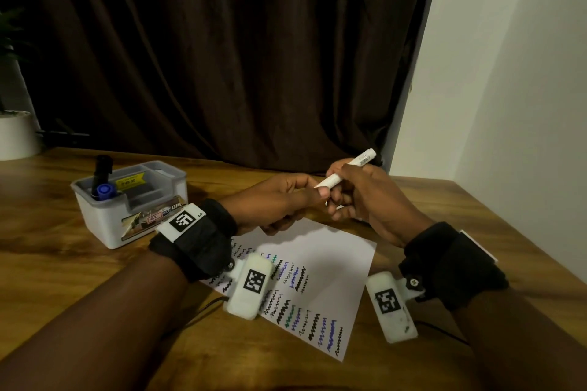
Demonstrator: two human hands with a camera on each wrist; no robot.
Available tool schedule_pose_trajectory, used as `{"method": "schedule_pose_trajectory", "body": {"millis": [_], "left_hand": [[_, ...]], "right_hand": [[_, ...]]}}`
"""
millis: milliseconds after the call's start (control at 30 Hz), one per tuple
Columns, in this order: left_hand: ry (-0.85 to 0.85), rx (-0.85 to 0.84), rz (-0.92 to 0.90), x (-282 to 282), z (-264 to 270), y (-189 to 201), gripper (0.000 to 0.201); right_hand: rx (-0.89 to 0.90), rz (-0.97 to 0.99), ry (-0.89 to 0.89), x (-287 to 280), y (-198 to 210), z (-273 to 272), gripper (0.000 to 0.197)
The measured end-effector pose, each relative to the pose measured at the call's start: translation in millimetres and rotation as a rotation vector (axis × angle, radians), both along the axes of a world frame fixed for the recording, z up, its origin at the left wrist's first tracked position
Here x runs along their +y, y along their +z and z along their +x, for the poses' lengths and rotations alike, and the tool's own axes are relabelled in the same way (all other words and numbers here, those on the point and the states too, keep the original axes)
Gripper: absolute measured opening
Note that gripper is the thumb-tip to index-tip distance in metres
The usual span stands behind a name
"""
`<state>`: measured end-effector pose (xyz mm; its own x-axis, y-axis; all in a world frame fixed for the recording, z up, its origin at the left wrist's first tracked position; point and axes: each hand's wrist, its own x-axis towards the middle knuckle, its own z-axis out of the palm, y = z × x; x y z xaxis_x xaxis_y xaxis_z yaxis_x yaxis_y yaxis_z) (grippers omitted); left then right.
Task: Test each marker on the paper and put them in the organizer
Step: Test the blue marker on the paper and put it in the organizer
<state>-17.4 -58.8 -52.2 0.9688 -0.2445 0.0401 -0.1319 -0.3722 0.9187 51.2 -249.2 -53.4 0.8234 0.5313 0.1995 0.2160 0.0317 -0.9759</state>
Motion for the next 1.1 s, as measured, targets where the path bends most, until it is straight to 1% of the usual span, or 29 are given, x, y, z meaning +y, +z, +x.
{"method": "schedule_pose_trajectory", "body": {"millis": [100, 167, 267, 333, 400, 433, 467, 500, 633, 767, 833, 900, 967, 1100], "left_hand": [[0.051, 0.021, 0.041, 7, 0, 4, 0.046], [0.121, 0.035, 0.021, 12, 1, 6, 0.052], [0.223, 0.065, 0.02, 19, 3, 6, 0.06], [0.234, 0.089, 0.058, 24, 5, 4, 0.065], [0.232, 0.127, 0.106, 27, 4, 3, 0.075], [0.242, 0.153, 0.126, 28, 4, 3, 0.086], [0.251, 0.177, 0.14, 28, 4, 4, 0.091], [0.251, 0.192, 0.146, 28, 4, 4, 0.093], [0.225, 0.221, 0.159, 23, 6, 0, 0.087], [0.268, 0.236, 0.172, 20, 8, -5, 0.078], [0.281, 0.242, 0.164, 21, 9, -5, 0.073], [0.285, 0.249, 0.169, 22, 10, -5, 0.072], [0.284, 0.256, 0.184, 21, 10, -7, 0.072], [0.283, 0.254, 0.193, 21, 9, -7, 0.074]], "right_hand": [[0.09, 0.016, 0.005, -3, 4, 3, 0.031], [0.149, -0.031, 0.072, -7, 3, 3, 0.034], [0.213, -0.229, 0.235, -11, -3, -2, 0.038], [0.202, -0.347, 0.324, -11, -6, -5, 0.036], [0.2, -0.365, 0.363, -9, -7, -8, 0.034], [0.202, -0.361, 0.365, -9, -7, -8, 0.033], [0.203, -0.359, 0.365, -8, -7, -9, 0.033], [0.203, -0.359, 0.364, -7, -7, -9, 0.033], [0.193, -0.367, 0.347, -5, -9, -8, 0.033], [0.191, -0.355, 0.331, -5, -7, -10, 0.034], [0.127, -0.374, 0.288, -7, -6, -10, 0.027], [0.016, -0.424, 0.235, -10, -6, -7, 0.017], [-0.055, -0.481, 0.199, -13, -6, -5, 0.01], [-0.095, -0.602, 0.207, -13, 1, -2, 0.012]]}}
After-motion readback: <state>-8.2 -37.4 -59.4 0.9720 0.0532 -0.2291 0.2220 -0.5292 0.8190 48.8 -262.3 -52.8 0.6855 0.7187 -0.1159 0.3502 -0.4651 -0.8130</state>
